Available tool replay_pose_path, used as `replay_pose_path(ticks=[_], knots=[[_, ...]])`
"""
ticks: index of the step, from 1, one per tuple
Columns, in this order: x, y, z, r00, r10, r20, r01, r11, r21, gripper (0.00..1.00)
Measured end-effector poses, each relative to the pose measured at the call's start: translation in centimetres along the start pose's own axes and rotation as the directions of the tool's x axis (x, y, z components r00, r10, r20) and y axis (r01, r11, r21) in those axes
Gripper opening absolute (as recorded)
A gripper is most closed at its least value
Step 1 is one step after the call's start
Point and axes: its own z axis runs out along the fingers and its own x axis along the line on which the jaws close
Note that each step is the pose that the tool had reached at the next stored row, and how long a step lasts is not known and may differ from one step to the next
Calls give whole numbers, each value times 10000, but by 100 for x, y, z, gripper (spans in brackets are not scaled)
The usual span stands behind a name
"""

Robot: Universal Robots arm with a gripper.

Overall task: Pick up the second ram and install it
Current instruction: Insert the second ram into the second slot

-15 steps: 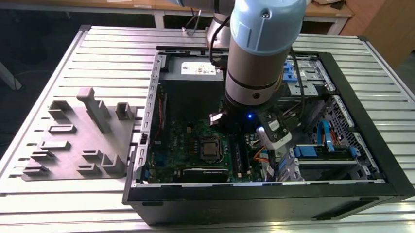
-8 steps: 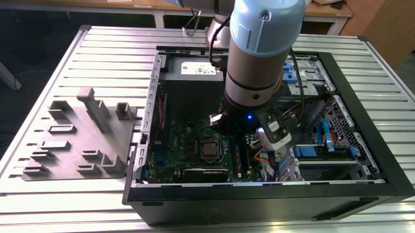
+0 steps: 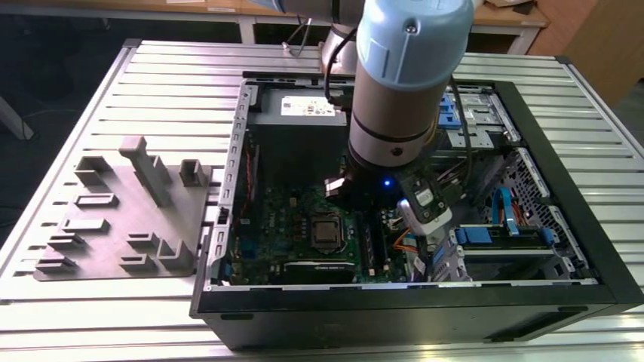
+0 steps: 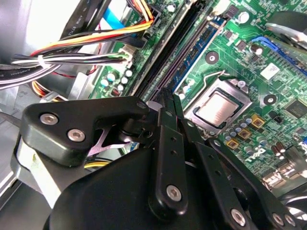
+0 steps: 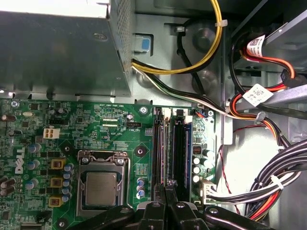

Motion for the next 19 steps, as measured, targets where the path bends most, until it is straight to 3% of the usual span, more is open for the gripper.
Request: replay_pose_path(ticks=[19], knots=[[0,-2,2,10000,-1,0,1,10000,18,8]])
